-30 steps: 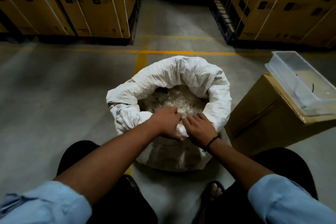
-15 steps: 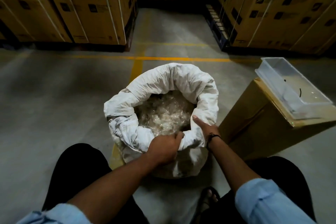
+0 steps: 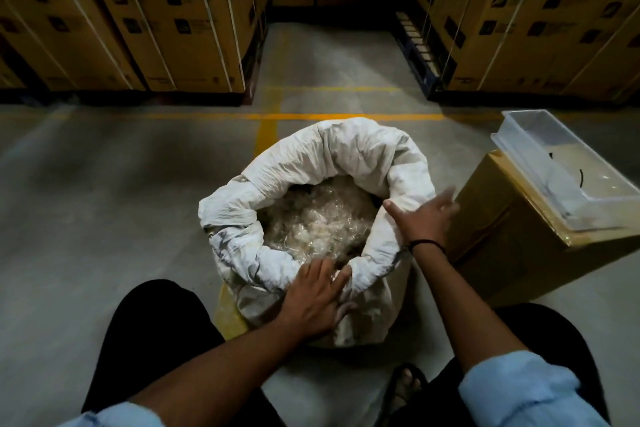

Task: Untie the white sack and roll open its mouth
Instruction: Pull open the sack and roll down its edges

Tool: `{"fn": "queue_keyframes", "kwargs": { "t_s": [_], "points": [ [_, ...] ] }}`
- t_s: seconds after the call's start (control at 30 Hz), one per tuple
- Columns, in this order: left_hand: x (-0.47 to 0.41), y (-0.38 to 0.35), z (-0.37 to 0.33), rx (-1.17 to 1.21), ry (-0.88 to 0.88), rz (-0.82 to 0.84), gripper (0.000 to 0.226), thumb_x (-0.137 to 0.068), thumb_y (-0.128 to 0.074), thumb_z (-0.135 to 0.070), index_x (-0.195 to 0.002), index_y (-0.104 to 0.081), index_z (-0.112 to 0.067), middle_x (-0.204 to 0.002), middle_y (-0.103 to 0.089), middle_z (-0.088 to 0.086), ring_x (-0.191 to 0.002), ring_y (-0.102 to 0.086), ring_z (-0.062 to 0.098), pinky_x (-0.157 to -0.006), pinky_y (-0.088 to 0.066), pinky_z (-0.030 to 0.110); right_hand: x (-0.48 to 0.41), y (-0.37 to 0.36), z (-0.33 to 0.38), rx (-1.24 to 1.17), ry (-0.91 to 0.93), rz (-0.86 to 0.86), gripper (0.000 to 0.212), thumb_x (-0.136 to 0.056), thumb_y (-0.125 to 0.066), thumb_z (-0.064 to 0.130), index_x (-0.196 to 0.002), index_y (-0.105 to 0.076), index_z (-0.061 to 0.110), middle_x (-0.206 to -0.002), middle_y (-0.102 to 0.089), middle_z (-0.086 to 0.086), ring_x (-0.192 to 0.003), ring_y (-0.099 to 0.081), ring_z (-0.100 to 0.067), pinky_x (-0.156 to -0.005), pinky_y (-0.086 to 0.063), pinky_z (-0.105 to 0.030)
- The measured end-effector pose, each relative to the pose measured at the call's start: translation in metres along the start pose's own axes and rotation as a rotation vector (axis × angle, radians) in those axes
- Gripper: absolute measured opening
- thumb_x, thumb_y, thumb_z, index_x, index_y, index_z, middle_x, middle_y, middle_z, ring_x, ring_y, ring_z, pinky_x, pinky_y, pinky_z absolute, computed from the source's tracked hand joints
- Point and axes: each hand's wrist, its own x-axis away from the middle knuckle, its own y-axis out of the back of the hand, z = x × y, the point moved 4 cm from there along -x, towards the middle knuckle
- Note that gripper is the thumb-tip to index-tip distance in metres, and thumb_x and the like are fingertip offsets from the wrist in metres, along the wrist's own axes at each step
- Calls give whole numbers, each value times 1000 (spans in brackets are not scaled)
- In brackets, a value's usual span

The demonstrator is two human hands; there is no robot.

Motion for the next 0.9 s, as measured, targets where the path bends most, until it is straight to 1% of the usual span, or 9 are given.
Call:
{"fn": "queue_keyframes", "kwargs": {
  "t_s": [0.1, 0.27, 0.37, 0.47, 0.53, 0.63, 0.7, 0.77, 0.9],
  "points": [
    [1, 4, -5, 3, -9, -68, 41, -91, -45, -39, -120, -60, -14, -115, -59, 19, -98, -47, 33, -86, -37, 44, 5, -16, 10, 440, 295, -5, 122, -71, -72, 63, -153, 8, 22, -161, 2, -17, -141, -20, -46, -104, -36, -62],
    [13, 6, -13, -37, -177, -94, 11, -89, -53, -24, -93, -62, -20, -89, -59, 2, -77, -52, 22, -65, -44, 35, 2, -62, -19, 525, 74, 218, 134, -67, -72, 67, -149, 24, 24, -159, 20, -18, -138, -21, -54, -102, -35, -66],
    [18, 6, -11, -84, -219, -101, 4, -90, -58, -23, -89, -62, -21, -86, -59, 1, -73, -51, 21, -60, -41, 33, -8, -63, -27, 249, -7, 294, 106, -80, -72, 35, -156, 0, 20, -156, -16, -26, -129, -42, -47, -104, -40, -50],
    [24, 4, -5, -115, -235, -107, 6, -88, -59, -23, -92, -60, -19, -91, -59, 5, -72, -50, 23, -63, -40, 36, -31, -41, -12, -118, -59, 255, 74, -66, -67, 22, -136, -51, 5, -129, -59, -23, -115, -58, -39, -83, -45, -32],
    [23, 0, 0, -120, -228, -51, 12, -85, -59, -25, -95, -60, -18, -95, -60, 6, -75, -48, 24, -67, -36, 36, -42, -26, -13, -155, -136, 309, 54, -71, -66, 10, -123, -61, -3, -119, -64, -20, -112, -60, -37, -70, -41, -25],
    [22, -13, 0, -63, -170, 249, 33, -75, -54, -36, -104, -58, -21, -99, -62, 6, -85, -46, 24, -77, -34, 38, -43, -17, -18, -52, -190, 390, 36, -80, -63, 3, -116, -64, 0, -114, -65, -21, -104, -62, -37, -74, -46, -33],
    [18, -12, -2, -12, -104, 435, 53, -71, -53, -54, -113, -55, -23, -112, -58, 10, -102, -50, 30, -92, -33, 43, -42, -17, -9, -7, -119, 394, 45, -76, -71, 9, -119, -58, 8, -112, -62, -18, -100, -60, -33, -79, -47, -35],
    [0, 1, 11, 65, -1, 460, 67, -77, -36, -71, -122, -55, -25, -131, -49, 13, -124, -42, 34, -106, -25, 48, -46, -19, 0, 169, -17, 364, 79, -71, -78, 31, -137, -40, 10, -135, -50, -19, -120, -52, -37, -95, -45, -39],
    [-57, 39, 89, -13, 310, 33, 73, -81, -42, -68, -137, -51, -22, -152, -37, 18, -136, -35, 41, -112, -28, 55, -55, -25, 26, 463, 384, 148, 102, -78, -67, 53, -153, -7, 19, -160, -7, -14, -145, -13, -42, -116, -20, -55]
  ]
}}
